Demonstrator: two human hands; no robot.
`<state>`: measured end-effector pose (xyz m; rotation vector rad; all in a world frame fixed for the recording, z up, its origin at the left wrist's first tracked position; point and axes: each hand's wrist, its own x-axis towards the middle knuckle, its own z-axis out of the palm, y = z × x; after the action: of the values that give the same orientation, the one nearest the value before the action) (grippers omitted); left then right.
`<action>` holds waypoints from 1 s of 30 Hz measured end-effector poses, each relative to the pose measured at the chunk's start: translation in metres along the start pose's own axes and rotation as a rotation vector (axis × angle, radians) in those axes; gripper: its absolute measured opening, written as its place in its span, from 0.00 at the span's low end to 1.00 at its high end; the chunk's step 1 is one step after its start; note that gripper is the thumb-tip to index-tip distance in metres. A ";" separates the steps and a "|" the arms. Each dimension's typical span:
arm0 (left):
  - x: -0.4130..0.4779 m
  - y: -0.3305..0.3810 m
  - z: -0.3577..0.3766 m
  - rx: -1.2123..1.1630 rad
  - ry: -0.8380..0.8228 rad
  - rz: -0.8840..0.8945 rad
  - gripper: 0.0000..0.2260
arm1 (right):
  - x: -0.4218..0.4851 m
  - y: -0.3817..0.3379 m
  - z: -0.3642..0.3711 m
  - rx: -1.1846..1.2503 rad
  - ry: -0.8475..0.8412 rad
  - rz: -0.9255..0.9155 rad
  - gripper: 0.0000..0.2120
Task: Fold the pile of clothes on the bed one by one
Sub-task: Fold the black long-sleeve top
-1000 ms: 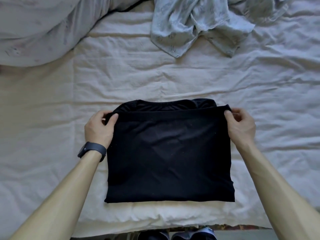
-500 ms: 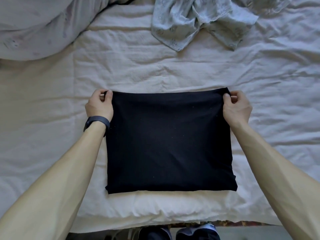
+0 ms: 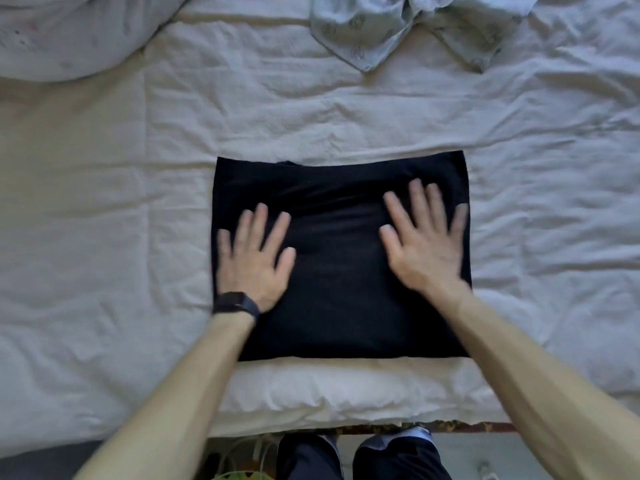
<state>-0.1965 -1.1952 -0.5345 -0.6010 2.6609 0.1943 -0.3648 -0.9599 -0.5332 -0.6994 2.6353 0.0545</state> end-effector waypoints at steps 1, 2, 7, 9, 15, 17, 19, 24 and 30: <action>-0.002 -0.024 -0.001 0.054 -0.029 -0.049 0.29 | 0.002 0.021 -0.003 -0.017 -0.027 0.137 0.29; -0.005 -0.046 -0.004 0.115 -0.048 -0.076 0.29 | 0.000 0.039 -0.005 -0.018 -0.024 0.255 0.29; -0.032 -0.028 -0.010 0.003 0.061 -0.048 0.30 | -0.065 0.010 0.000 0.083 0.021 0.213 0.31; -0.052 0.016 0.002 -0.053 0.049 0.089 0.30 | -0.099 -0.030 0.016 0.064 0.047 -0.034 0.30; -0.081 0.011 0.035 -0.075 -0.047 -0.001 0.28 | -0.103 -0.004 0.043 -0.032 0.030 -0.146 0.30; -0.086 -0.019 0.032 -0.023 -0.046 -0.056 0.29 | -0.097 0.037 0.038 -0.086 -0.002 -0.047 0.30; -0.076 -0.034 0.019 0.032 -0.003 -0.068 0.29 | -0.085 0.060 0.024 -0.078 0.036 0.014 0.30; 0.009 -0.001 -0.018 0.052 0.113 0.112 0.29 | -0.009 0.016 -0.011 -0.004 0.153 -0.072 0.29; 0.078 0.000 -0.024 0.090 0.060 0.008 0.28 | 0.065 0.013 -0.022 -0.041 0.003 -0.141 0.27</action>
<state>-0.2699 -1.2307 -0.5448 -0.5762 2.7128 0.0585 -0.4307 -0.9816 -0.5402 -0.8976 2.5869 0.0664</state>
